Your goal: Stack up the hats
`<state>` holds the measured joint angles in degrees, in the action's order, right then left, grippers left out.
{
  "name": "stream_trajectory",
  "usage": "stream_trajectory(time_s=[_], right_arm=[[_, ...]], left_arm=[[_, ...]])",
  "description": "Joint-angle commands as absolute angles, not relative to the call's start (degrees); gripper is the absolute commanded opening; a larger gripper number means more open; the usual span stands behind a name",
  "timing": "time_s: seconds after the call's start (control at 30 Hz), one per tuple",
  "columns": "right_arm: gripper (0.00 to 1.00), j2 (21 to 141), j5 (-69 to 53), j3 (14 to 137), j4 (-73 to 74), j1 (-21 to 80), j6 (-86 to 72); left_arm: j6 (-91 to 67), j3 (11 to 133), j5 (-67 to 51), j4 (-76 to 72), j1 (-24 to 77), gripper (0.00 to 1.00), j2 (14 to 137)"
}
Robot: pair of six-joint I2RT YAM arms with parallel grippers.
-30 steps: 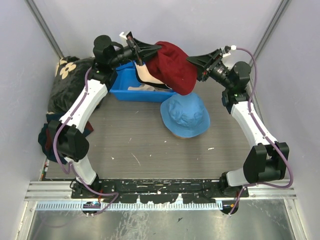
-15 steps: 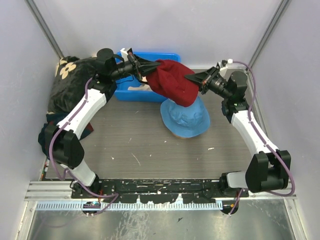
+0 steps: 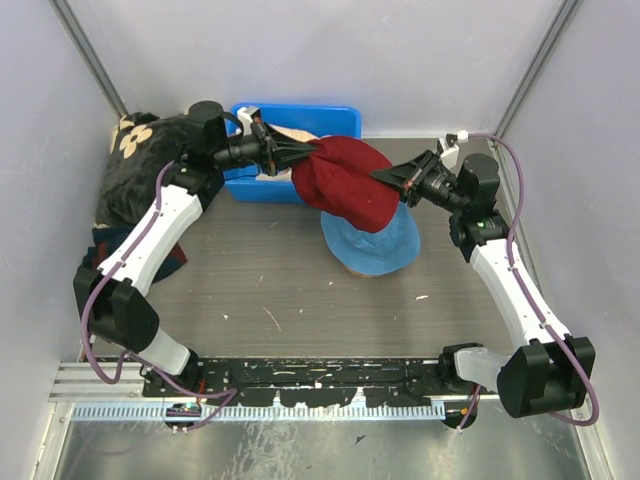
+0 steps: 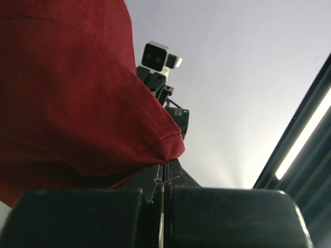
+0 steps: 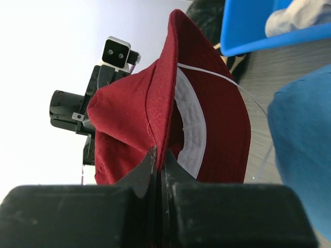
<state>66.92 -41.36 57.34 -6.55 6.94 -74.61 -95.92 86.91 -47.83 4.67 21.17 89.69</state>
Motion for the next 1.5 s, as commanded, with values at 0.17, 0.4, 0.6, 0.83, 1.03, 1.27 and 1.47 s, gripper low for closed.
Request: stream_trajectory(time_s=[0.17,0.4,0.6,0.83,1.03,1.27,1.47], right_arm=[[0.02,65.77,-35.98,60.66,6.07,6.82,-59.97],[0.02,67.16,-32.59,61.88,10.1,6.77,-52.75],[0.02,67.7,-30.62,61.68,10.93,6.63,-50.72],[0.01,67.57,-26.64,61.35,10.71,5.55,-51.99],[0.01,66.9,-23.28,60.41,10.68,3.65,-54.35],[0.01,64.99,-25.22,55.87,12.68,-0.96,-51.83],[0.01,63.89,-27.03,54.46,15.27,-1.24,-47.61]], left_arm=[[-92.75,81.51,-49.5,4.27,20.74,0.13,90.65],[-91.61,82.81,-50.09,2.35,20.76,0.34,95.11],[-91.0,83.04,-50.41,-0.13,20.62,0.41,97.87],[-89.86,85.94,-51.59,-2.8,19.14,0.48,102.51],[-87.33,83.35,-52.57,-2.37,17.77,0.48,101.66],[-77.36,81.14,-53.13,7.44,14.6,0.5,99.68],[-67.85,78.3,-51.97,14.51,14.63,0.45,98.08]])
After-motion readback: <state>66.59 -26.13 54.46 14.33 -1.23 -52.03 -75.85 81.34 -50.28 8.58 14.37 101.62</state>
